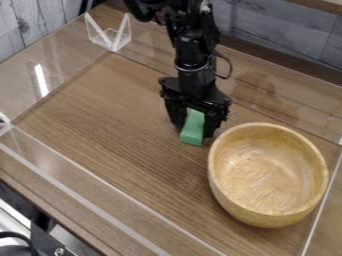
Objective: Put green object into wooden bowl
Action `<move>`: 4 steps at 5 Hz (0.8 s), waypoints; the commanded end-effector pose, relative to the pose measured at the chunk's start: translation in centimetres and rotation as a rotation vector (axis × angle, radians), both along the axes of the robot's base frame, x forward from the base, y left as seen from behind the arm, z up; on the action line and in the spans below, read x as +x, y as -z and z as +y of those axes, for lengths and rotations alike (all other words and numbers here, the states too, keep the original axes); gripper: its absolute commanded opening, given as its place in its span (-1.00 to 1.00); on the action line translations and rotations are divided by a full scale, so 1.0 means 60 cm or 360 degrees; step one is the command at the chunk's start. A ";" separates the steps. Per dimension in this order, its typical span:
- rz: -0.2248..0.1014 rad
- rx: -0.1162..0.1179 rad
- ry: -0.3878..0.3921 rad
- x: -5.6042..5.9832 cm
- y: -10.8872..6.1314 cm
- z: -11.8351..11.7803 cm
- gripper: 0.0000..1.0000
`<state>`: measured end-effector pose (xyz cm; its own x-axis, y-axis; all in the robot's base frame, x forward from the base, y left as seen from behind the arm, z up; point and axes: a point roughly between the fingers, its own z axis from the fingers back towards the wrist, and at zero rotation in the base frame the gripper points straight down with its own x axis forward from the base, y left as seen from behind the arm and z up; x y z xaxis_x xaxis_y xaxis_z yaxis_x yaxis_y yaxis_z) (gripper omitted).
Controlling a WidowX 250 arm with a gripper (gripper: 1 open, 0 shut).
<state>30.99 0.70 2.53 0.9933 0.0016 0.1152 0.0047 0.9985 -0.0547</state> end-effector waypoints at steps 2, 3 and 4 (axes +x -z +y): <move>-0.0124 0.0029 -0.0085 0.028 -0.039 0.016 -1.00; -0.0184 0.0056 -0.0211 0.034 -0.073 0.025 -1.00; -0.0277 0.0068 -0.0198 0.029 -0.138 0.005 -1.00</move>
